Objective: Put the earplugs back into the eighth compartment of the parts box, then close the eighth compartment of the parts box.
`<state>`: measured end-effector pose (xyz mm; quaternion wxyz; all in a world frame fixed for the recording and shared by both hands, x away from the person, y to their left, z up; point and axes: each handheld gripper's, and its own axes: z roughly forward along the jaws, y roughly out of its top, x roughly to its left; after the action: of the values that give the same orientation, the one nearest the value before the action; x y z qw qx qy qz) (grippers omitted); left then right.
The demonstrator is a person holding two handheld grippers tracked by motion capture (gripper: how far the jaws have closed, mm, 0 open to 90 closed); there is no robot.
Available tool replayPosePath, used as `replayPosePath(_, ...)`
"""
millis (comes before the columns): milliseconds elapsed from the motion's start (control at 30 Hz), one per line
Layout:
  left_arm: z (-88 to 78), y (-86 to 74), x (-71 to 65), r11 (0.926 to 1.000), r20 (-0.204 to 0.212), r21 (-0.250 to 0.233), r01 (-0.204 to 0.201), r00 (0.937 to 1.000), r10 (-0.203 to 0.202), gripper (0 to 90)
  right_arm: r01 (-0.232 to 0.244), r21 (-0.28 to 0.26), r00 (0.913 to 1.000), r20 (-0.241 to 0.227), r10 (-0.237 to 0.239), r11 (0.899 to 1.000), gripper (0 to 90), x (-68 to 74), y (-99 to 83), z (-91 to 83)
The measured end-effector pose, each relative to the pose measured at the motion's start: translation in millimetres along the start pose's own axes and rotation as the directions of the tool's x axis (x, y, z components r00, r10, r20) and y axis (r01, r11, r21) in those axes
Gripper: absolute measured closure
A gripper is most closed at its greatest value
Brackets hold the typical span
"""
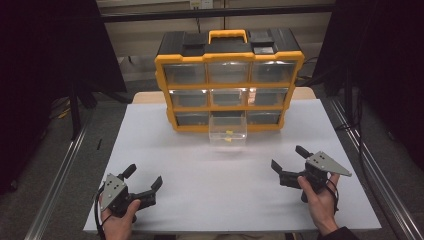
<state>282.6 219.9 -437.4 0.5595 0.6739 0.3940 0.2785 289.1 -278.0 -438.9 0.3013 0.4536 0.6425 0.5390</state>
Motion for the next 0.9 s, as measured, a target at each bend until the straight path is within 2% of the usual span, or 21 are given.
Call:
replayPosePath(200, -1.6, 2.1, 0.0, 0.9997, -0.004, -0.025, 0.003, 1.0, -0.003, 3.4, 0.007, -0.002, 0.9994, 0.035, -0.007, 1.0, 1.1, -3.7, -4.8, -13.9)
replayPosePath(233, -2.5, 2.3, 0.4, 0.9997, -0.008, -0.023, -0.008, 0.9999, 0.008, 3.4, 0.006, 0.002, 0.9994, 0.035, -0.006, 1.0, 1.1, -4.2, -6.6, -16.3)
replayPosePath(467, -7.4, 3.0, 0.3, 0.999, -0.017, -0.044, 0.003, 0.9998, -0.004, 3.1, 0.019, 0.004, 0.998, 0.06, -0.019, 1.0, 0.7, -5.1, -11.8, -25.9)
replayPosePath(667, -6.2, 3.0, -0.2, 0.9993, -0.009, -0.037, -0.011, 0.9999, 0.011, 3.1, 0.042, 0.037, 0.9987, 0.027, -0.043, 0.998, 1.1, -3.9, -13.7, -20.5)
replayPosePath(900, -4.9, 1.8, 1.4, 0.9995, -0.004, -0.027, -0.014, 0.9999, 0.014, 3.1, 0.032, 0.021, 0.9994, 0.015, -0.032, 0.999, 1.1, -3.3, -12.0, -15.8)
